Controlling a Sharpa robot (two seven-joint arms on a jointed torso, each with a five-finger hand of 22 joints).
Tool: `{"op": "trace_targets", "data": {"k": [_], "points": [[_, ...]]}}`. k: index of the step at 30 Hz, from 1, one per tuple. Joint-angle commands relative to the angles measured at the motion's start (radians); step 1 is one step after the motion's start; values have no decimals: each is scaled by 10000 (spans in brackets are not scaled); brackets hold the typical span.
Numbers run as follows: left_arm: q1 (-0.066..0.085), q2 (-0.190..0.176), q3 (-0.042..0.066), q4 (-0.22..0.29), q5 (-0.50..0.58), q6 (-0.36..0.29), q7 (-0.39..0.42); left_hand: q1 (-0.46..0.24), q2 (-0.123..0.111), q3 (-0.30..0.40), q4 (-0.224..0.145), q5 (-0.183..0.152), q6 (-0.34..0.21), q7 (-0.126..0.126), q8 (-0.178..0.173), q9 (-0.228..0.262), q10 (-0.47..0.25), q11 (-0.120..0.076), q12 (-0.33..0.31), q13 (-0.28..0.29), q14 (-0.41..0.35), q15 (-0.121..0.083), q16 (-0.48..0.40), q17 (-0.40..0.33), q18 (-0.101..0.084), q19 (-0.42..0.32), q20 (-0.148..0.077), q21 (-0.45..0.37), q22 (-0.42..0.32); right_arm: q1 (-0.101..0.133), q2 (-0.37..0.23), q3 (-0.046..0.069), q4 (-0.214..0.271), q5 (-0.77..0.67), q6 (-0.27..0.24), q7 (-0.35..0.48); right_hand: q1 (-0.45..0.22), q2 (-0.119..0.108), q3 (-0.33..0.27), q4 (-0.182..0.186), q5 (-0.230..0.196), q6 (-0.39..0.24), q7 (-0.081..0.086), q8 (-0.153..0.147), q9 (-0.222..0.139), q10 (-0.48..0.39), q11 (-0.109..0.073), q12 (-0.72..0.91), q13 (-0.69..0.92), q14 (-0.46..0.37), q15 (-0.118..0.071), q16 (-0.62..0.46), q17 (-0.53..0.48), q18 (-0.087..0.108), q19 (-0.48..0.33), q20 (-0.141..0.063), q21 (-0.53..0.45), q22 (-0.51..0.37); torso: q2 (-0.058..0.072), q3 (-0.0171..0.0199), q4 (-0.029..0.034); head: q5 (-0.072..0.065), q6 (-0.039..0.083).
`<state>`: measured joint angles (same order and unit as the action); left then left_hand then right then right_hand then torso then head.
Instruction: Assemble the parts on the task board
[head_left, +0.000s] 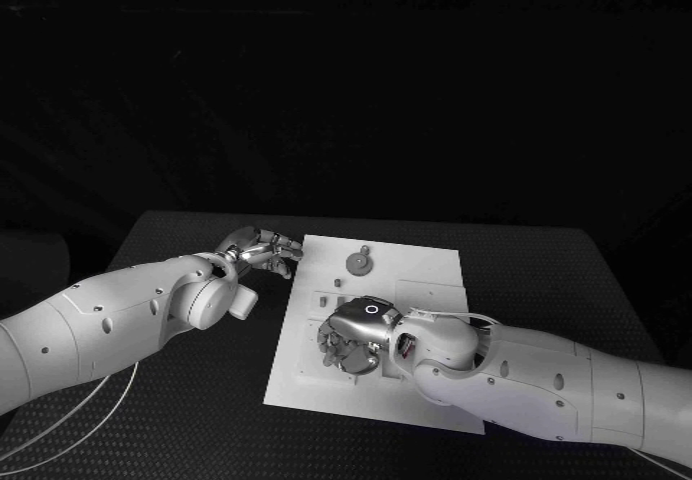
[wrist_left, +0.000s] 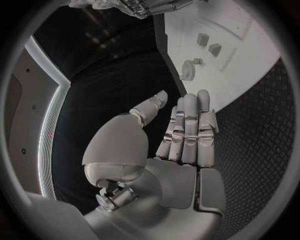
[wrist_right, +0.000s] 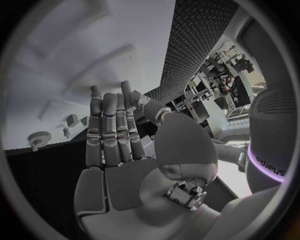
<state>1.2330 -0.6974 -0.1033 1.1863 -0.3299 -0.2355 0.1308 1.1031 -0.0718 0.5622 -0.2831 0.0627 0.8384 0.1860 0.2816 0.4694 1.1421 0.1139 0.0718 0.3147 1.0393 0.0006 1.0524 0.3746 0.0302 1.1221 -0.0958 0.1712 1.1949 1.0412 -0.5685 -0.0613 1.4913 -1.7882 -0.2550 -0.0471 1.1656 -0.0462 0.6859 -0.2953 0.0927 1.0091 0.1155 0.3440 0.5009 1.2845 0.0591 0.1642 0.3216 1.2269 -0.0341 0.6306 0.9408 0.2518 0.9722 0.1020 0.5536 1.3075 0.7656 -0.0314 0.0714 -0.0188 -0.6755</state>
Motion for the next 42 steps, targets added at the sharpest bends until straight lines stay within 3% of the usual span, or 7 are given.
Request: {"op": "trace_targets", "data": {"k": [1, 9, 23, 29, 35, 42], "points": [[6, 3, 6, 6, 57, 49, 108, -68, -8, -39, 15, 45, -2, 48, 64, -6, -60, -5, 5, -12, 67, 23, -63, 16, 118, 50, -2, -51, 10, -12, -17, -4, -25, -279, 44, -67, 142, 71, 48, 6, 29, 99, -44, 108, 251, 55, -8, 69, 20, -23, -76, 41, -11, 100, 75, 12, 64, 215, -5, -5, 1, 17, -20], [5, -4, 6, 19, 57, 57, 107, -71, -8, -39, 15, 45, -5, 49, 66, -7, -61, -5, 6, -12, 68, 23, -66, 21, 118, 52, -2, -56, 12, -12, -16, -3, -68, -440, 44, -120, 154, 64, 51, 7, 30, 102, -46, 109, 258, 57, -10, 68, 28, -22, -79, 45, -11, 99, 78, 9, 68, 215, 0, -9, -2, 9, -24], [6, -7, 6, 28, 57, 58, 104, -74, -8, -38, 15, 46, -8, 50, 69, -7, -63, -5, 6, -12, 69, 23, -70, 28, 119, 55, -2, -63, 16, -11, 161, -5, -178, -206, 608, 101, 115, 36, 33, 17, 25, 74, -31, 90, 267, 31, 4, 45, 43, -54, -63, 38, -19, 99, 47, 25, 56, 210, -3, -11, -9, -29, -27], [6, -9, 6, 34, 57, 54, 97, -74, -9, -38, 14, 46, -9, 50, 71, -7, -63, -5, 7, -12, 70, 23, -71, 30, 120, 56, -2, -66, 18, -11, 252, -30, -260, -74, 587, 152, -4, -26, -11, 23, 23, 15, 4, 44, 265, -39, 39, -11, 51, -119, -27, 17, -38, 98, -16, 62, 24, 205, -3, -10, -6, -44, -24], [7, -3, 6, 29, 57, 73, 90, -76, -9, -37, 15, 46, -9, 50, 72, -7, -63, -5, 7, -12, 70, 23, -72, 33, 119, 57, -1, -68, 19, -11, 375, -91, -436, 200, 583, 155, -218, -305, -162, 35, 25, -303, 133, -167, 199, -389, 190, -243, 0, -277, 87, -30, -74, 100, -151, 124, -29, 207, -7, -11, 5, -52, -14], [7, -8, 6, 7, 57, 69, 83, -82, -7, -38, 19, 45, -10, 50, 73, -8, -64, -5, 7, -12, 71, 23, -74, 35, 119, 59, 0, -71, 20, -11, 355, -143, -485, 457, 385, 245, -843, -1067, -338, 234, 27, -777, 356, -488, 44, -834, 392, -528, -93, -492, 261, -66, -124, 100, -293, 231, -85, 207, -5, -7, -4, -28, -50]]}}
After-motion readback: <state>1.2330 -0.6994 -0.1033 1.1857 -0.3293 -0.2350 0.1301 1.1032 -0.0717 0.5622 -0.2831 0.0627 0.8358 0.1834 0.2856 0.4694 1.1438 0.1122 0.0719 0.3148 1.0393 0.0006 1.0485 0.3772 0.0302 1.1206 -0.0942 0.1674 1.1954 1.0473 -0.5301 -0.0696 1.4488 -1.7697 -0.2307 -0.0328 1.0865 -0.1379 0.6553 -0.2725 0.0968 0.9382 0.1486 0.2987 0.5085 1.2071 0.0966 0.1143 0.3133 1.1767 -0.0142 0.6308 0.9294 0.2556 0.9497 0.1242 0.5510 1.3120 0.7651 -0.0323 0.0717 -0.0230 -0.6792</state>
